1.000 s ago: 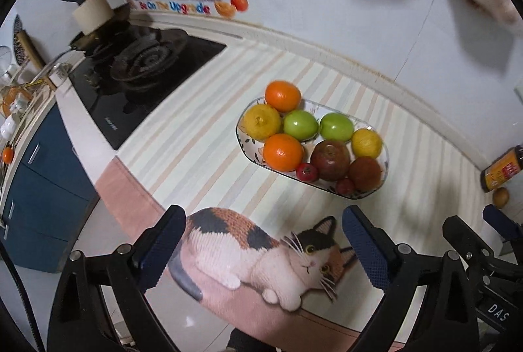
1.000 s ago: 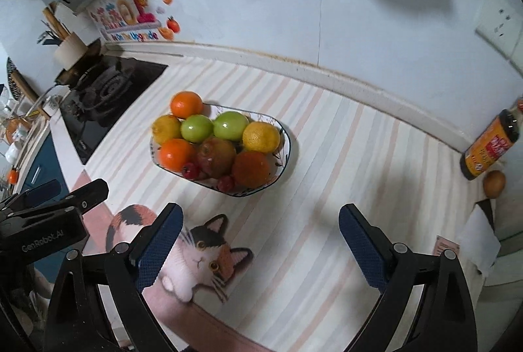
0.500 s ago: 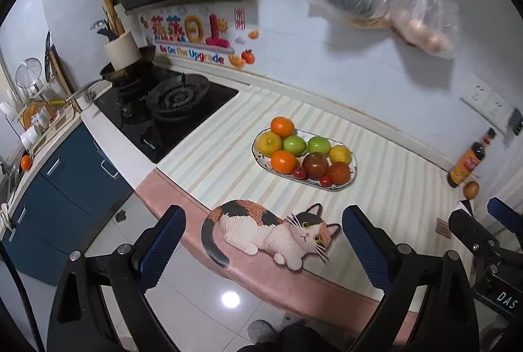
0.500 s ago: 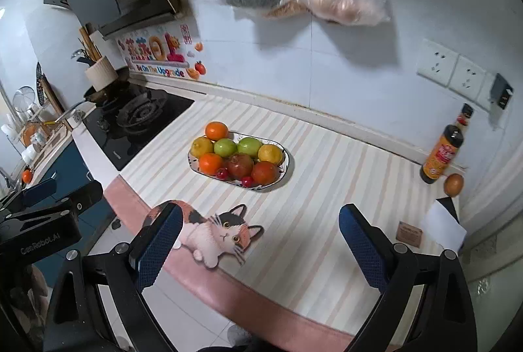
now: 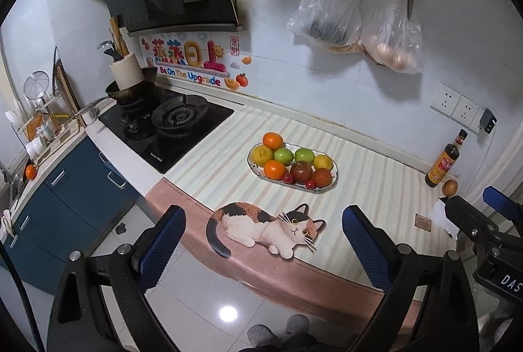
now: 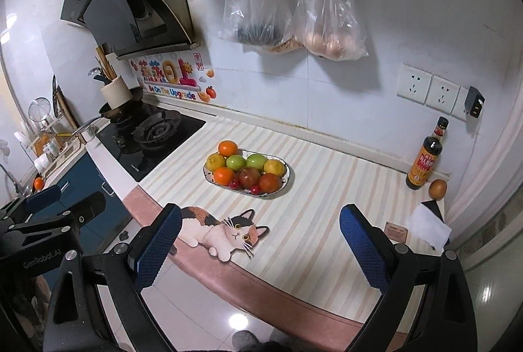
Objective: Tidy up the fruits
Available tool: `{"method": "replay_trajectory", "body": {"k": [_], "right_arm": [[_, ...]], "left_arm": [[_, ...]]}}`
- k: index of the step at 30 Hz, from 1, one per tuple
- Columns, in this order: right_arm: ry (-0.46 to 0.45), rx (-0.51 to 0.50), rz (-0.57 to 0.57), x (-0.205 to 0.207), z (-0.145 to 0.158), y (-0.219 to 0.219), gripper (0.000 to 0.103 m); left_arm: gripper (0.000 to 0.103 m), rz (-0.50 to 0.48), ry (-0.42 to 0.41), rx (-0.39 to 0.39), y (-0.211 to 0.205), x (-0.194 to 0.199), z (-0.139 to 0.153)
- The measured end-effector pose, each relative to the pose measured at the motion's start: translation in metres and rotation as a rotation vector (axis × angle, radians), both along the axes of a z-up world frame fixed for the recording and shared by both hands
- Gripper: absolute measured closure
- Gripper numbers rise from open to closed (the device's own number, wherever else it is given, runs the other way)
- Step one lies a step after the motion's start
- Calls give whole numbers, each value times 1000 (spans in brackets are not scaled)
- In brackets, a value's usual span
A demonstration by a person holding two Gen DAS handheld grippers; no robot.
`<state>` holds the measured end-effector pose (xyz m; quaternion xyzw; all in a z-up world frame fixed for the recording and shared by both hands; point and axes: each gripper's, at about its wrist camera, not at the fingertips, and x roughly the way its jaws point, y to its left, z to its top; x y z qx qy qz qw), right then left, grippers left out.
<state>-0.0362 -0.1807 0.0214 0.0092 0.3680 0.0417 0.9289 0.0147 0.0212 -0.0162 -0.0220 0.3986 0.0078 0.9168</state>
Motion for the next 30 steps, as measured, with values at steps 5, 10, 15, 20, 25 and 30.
{"method": "replay_trajectory", "body": {"k": [5, 10, 15, 20, 25, 30], "right_arm": [[26, 0, 8, 4, 0, -4, 4], [60, -10, 6, 29, -13, -13, 4], [102, -23, 8, 65, -30, -18, 4], [135, -27, 2, 105, -50, -20, 4], [169, -30, -2, 136, -68, -20, 4], [206, -32, -4, 156, -86, -20, 4]], "left_arm": [[5, 10, -7, -8, -6, 0, 0], [5, 27, 23, -17, -9, 14, -10], [0, 41, 57, -7, -10, 43, -23], [0, 64, 90, 16, -9, 72, -36], [0, 76, 117, 40, -9, 95, -50], [0, 71, 147, 60, -12, 111, -64]]}}
